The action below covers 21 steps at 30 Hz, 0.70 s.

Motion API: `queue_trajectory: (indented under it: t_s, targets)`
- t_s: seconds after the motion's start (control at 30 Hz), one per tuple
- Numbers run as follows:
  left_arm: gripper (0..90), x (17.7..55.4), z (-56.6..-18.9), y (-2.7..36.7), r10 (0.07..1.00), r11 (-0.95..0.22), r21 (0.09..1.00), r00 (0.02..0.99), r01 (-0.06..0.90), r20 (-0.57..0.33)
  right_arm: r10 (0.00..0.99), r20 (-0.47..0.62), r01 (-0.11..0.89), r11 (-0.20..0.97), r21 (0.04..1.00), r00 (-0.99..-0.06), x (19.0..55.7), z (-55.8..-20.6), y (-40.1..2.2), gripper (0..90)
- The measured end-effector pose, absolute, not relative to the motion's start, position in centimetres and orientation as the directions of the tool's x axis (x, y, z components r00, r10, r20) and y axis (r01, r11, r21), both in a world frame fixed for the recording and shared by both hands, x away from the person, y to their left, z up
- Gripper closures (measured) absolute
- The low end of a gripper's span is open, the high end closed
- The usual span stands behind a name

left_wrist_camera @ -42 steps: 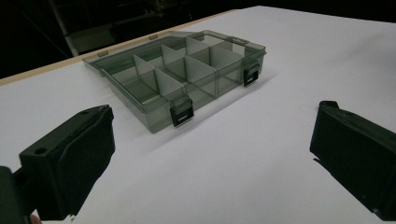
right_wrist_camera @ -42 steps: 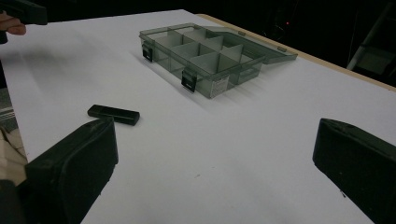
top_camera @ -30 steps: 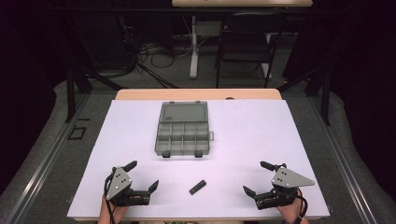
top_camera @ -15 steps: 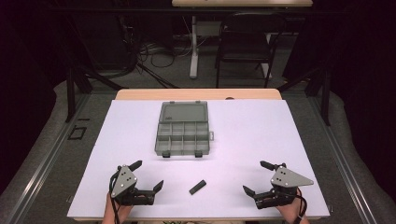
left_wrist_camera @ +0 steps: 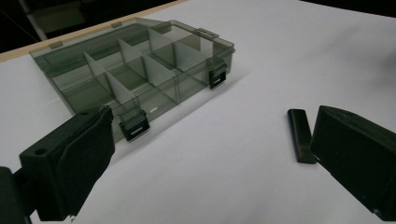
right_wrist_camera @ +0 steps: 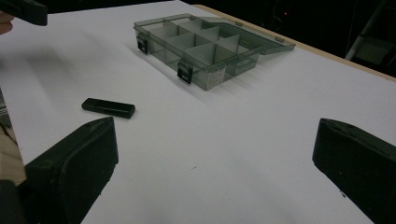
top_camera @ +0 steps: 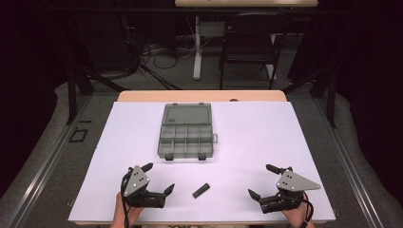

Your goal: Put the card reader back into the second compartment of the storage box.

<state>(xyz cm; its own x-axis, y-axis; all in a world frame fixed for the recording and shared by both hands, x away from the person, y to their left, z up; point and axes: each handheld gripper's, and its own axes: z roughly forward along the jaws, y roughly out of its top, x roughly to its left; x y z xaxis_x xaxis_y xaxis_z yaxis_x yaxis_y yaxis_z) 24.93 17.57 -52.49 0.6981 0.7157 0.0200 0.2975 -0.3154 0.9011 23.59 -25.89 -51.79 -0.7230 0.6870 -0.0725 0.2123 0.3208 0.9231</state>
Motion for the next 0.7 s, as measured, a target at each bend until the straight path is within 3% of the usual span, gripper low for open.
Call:
queue_trajectory:
  t_s: [0.7]
  targets:
    - [0.2,25.3,-53.3,14.3,0.687,-0.377,0.858,0.726,0.349,0.006,0.663,-0.062,0.224,0.337,0.914,-0.746,24.7,-52.1,-25.1,0.0]
